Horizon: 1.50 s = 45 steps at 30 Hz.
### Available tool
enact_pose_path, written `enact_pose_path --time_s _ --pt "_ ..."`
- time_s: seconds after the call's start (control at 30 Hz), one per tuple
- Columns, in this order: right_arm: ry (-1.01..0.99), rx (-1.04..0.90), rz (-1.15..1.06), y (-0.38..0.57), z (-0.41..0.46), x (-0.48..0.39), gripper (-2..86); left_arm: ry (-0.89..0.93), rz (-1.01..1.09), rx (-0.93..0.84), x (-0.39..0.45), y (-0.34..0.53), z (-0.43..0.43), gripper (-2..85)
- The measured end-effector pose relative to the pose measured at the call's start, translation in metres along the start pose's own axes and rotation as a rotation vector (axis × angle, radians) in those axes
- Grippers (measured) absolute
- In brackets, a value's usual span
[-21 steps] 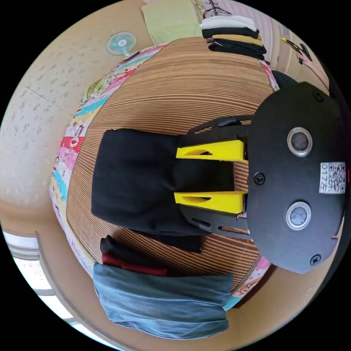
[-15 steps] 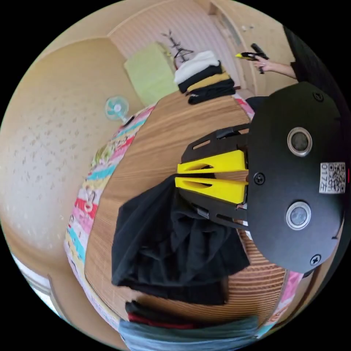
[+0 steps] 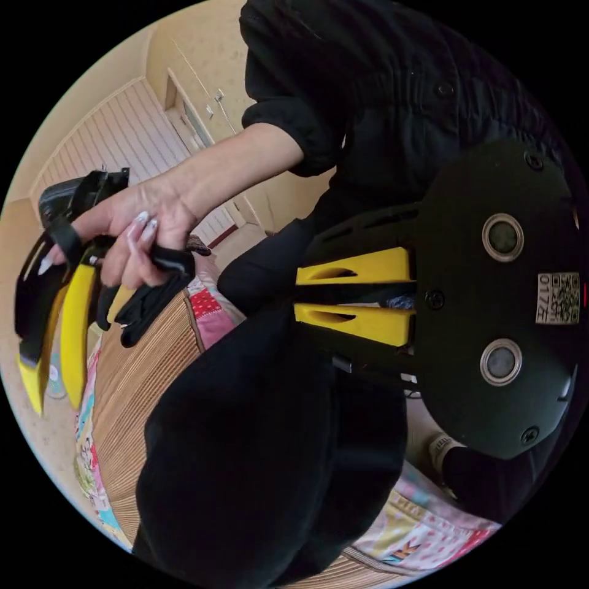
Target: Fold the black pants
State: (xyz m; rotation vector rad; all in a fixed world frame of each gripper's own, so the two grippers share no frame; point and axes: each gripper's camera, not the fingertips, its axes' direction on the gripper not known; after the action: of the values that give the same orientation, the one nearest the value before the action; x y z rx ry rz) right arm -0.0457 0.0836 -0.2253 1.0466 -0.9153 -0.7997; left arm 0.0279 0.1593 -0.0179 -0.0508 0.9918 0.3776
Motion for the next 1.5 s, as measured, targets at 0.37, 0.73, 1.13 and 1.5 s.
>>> enact_pose_path --time_s 0.37,0.73,1.13,1.5 --pt "0.435 -0.358 -0.194 -0.094 0.237 -0.096 21.4 -0.086 -0.342 0.491 -0.034 0.090 -0.142 5.2" --pt "-0.598 0.089 0.248 -0.007 0.038 0.051 3.6 0.076 -0.663 0.878 -0.110 0.089 -0.229 20.7" --pt "-0.528 0.622 0.128 -0.034 -0.240 0.112 3.3 -0.185 -0.131 0.944 0.000 -0.073 -0.394 5.4" --pt "0.285 0.349 0.193 -0.161 -0.240 0.163 7.2 -0.461 -0.325 0.595 -0.070 -0.243 -0.438 14.0"
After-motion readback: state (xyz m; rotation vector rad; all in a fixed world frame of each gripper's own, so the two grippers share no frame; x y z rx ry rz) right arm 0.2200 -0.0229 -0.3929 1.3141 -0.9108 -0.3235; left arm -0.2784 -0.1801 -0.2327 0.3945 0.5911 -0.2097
